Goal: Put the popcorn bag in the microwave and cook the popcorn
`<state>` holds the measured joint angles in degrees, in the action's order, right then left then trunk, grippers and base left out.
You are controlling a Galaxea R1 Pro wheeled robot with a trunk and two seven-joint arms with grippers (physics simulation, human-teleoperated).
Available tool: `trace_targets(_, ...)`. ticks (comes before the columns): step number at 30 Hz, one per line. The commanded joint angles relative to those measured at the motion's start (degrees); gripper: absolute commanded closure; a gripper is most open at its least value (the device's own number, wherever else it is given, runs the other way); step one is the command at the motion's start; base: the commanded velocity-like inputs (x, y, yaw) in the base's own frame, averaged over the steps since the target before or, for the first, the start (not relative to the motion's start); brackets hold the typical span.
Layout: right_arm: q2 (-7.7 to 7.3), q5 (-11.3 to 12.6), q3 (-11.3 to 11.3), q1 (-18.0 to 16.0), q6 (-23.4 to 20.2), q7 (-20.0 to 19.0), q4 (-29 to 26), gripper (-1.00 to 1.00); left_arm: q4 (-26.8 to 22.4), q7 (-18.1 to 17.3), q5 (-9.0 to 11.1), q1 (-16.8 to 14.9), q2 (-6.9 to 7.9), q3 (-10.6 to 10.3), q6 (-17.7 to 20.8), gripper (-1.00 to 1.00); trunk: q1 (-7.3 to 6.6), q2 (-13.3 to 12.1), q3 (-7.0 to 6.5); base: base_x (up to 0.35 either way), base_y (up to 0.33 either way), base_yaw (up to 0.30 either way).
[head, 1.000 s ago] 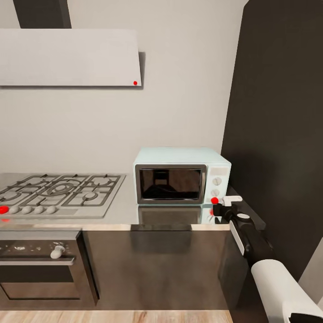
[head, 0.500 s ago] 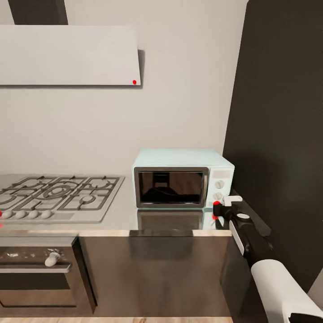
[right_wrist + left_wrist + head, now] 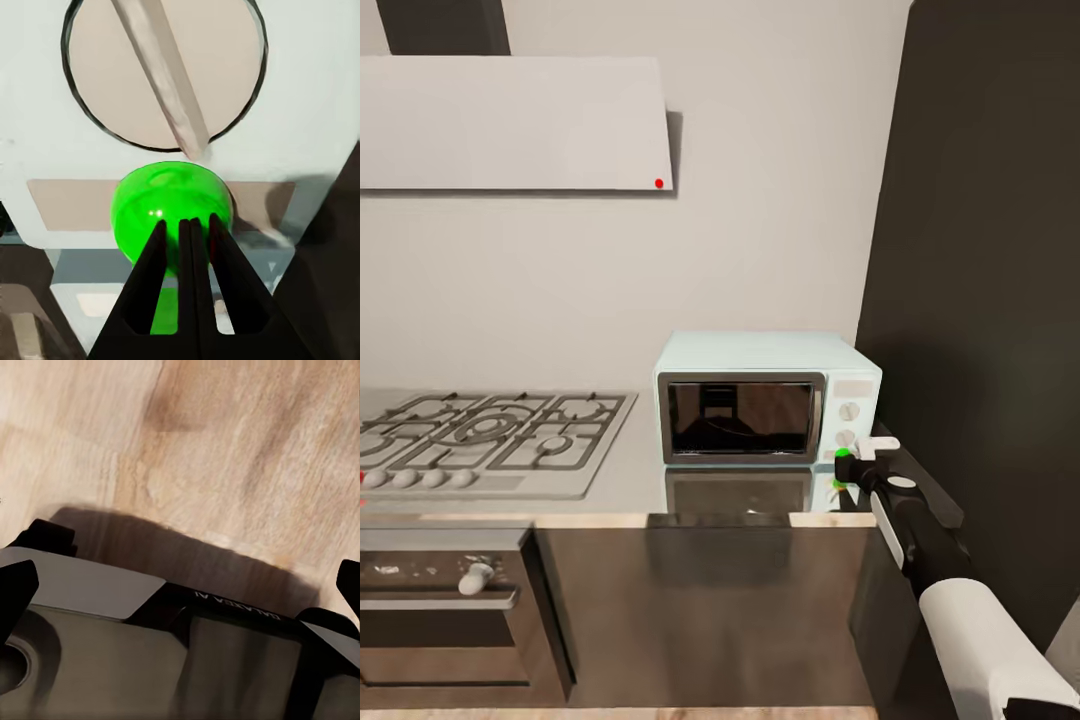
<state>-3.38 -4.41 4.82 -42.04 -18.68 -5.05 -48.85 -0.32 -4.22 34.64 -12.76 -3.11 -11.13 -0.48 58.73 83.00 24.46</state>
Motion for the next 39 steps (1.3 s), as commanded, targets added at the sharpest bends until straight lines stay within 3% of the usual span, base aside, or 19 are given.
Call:
trace_targets(1, 0.03, -0.5, 0.2, -0.1, -0.3, -0.5, -0.1, 1.00, 0.1, -0.2, 0.6, 0.0, -0.03, -0.5, -0.1, -1.00, -0.01, 0.1, 0.07, -0.330, 0.000, 0.000)
trace_targets(14, 0.53, -1.1, 0.1, -0.1, -0.4, -0.9, -0.7, 1.00, 0.1, 0.2, 0.7, 0.0, -0.22, -0.5, -0.2, -1.00, -0.01, 0.1, 0.07, -0.345, 0.000, 0.000)
trace_targets(20, 0.77, -0.3, 0.2, 0.7, -0.2, -1.1, -1.2, 1.00, 0.1, 0.3, 0.8, 0.0, -0.20, -0.4, -0.2, -1.00, -0.01, 0.1, 0.07, -0.347, 0.000, 0.000)
trace_targets(27, 0.88, 0.0, 0.1, 0.9, -0.2, -0.5, 1.5, 1.00, 0.1, 0.3, 0.8, 0.0, -0.08, -0.4, -0.2, -1.00, -0.01, 0.1, 0.07, -0.347, 0.000, 0.000)
trace_targets(30, 0.83, -0.1, 0.1, 0.9, 1.1, -0.4, 7.5, 1.00, 0.1, 0.3, 0.8, 0.0, -0.10, -0.4, -0.2, -1.00, -0.01, 0.1, 0.07, -0.347, 0.000, 0.000)
trace_targets(33, 0.48, -0.4, 0.2, 0.9, 9.4, 0.3, 26.5, 1.00, 0.1, 0.3, 0.7, 0.0, -0.06, -0.4, -0.2, -1.00, -0.01, 0.1, 0.07, -0.228, 0.000, 0.000)
trace_targets(35, 0.09, -0.6, 0.2, 0.9, 14.8, 3.0, 38.5, 1.00, 0.1, 0.3, 0.7, 0.0, 0.01, -0.4, -0.2, -1.00, -0.01, 0.1, 0.07, -0.042, 0.000, 0.000)
trace_targets(37, -0.05, -0.6, 0.2, 0.8, 19.1, 5.3, 46.9, 1.00, 0.1, 0.3, 0.7, 0.0, 0.03, -0.4, -0.1, -1.00, -0.01, 0.1, 0.07, -0.009, 0.000, 0.000)
trace_targets(39, 0.00, -0.6, 0.0, 2.0, 23.0, 7.9, 50.1, 1.00, 0.1, 0.3, 0.3, 0.0, 0.00, -0.5, -0.2, -1.00, -0.01, 0.1, 0.07, -0.002, 0.000, 0.000)
